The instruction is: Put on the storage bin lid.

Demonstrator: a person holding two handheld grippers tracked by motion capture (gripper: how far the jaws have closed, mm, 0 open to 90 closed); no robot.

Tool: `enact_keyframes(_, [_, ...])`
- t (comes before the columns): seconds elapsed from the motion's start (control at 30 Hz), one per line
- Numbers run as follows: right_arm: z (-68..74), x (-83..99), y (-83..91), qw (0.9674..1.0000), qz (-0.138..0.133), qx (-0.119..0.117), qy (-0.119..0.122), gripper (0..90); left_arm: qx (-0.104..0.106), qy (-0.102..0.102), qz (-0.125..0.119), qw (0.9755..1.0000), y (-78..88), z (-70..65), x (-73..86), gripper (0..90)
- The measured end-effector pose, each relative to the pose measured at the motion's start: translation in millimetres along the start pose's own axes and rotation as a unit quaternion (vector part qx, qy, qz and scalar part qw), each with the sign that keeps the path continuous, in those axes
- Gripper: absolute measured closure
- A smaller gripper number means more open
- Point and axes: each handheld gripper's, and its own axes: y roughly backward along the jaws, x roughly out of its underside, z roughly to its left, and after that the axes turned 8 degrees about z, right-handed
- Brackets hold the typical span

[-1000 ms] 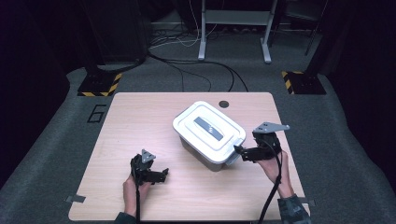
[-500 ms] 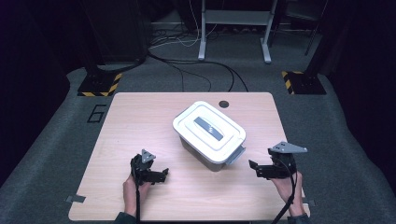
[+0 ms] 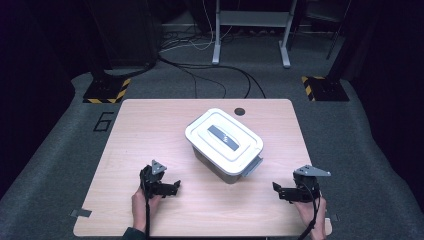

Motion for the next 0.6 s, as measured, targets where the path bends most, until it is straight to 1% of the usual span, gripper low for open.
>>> enact_keyframes(0.1, [-2.1,6.0,-2.4,0.9999,0.008,0.009,-0.002,8.0,0.000,0.000,0.000,1.0000,0.0,0.0,0.0,0.1])
enact_keyframes(0.2, [-5.1,14.7,-4.7,0.9998,0.008,0.014,-0.011,8.0,0.000,0.000,0.000,1.0000,0.0,-0.1,0.0,0.1])
enact_keyframes(0.27, [-6.6,20.5,-7.5,0.9996,0.014,0.020,-0.013,7.9,0.000,0.000,0.000,1.0000,0.1,0.0,0.0,0.1])
enact_keyframes(0.33, [-7.9,24.6,-9.9,0.9994,0.018,0.028,-0.012,7.7,0.000,0.000,0.000,1.0000,0.0,0.0,0.0,0.1])
enact_keyframes(0.43, [-10.0,30.7,-13.3,0.9991,0.017,0.036,-0.012,7.7,0.000,0.000,0.000,1.0000,0.0,0.0,0.0,0.1])
enact_keyframes(0.5, [-11.4,35.6,-18.0,0.9985,0.025,0.048,-0.012,6.9,0.000,0.001,-0.001,1.0000,-0.1,-0.2,0.1,0.1])
enact_keyframes(0.57, [-12.2,40.7,-22.8,0.9981,0.029,0.050,-0.018,5.9,0.000,0.001,-0.001,1.0000,0.0,-0.2,0.1,0.1])
enact_keyframes(0.6, [-10.9,43.0,-23.9,0.9974,0.025,0.066,-0.014,5.5,0.000,0.001,-0.001,1.0000,-0.1,-0.3,0.1,0.2])
